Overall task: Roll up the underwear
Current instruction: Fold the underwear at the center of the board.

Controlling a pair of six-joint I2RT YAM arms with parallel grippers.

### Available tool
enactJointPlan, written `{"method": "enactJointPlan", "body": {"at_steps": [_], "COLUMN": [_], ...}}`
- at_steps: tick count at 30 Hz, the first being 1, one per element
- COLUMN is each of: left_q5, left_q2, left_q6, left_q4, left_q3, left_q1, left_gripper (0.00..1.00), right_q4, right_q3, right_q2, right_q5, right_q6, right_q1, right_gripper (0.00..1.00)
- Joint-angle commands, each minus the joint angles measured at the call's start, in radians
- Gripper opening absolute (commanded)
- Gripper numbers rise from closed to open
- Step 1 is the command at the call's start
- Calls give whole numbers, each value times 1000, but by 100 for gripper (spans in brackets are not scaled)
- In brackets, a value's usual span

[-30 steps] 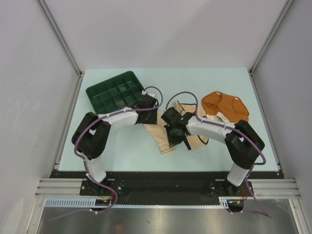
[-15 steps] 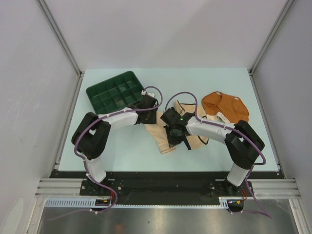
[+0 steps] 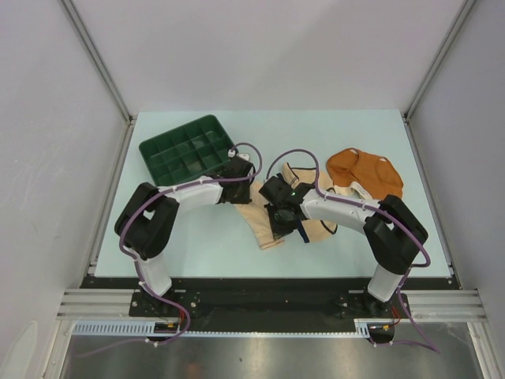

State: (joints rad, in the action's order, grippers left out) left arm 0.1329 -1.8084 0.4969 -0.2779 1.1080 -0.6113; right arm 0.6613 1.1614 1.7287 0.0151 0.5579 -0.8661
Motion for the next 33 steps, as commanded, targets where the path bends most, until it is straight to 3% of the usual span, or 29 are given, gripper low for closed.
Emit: {"method": "enactJointPlan", "body": {"at_steps": [1, 4, 15, 33], "left_q5": [-3, 8, 1, 7], "left_q2": [34, 61, 101, -132], "left_q6": [-11, -20, -55, -152], "left_q4": [26, 31, 39, 89], "left_q3": [-10, -7, 65, 236], "left_q1": [-5, -5, -19, -61], "left_gripper": [11, 1, 0, 0], "right_q4": [12, 12, 38, 61], "right_q3": [4, 4, 4, -8], "right_q2": [-26, -29, -60, -23], "right_q5": [-14, -14, -14, -76], "right_q6": [17, 19, 33, 40], "right_q1": [-7, -8, -10, -5], "right_gripper": [0, 0, 0, 0]}}
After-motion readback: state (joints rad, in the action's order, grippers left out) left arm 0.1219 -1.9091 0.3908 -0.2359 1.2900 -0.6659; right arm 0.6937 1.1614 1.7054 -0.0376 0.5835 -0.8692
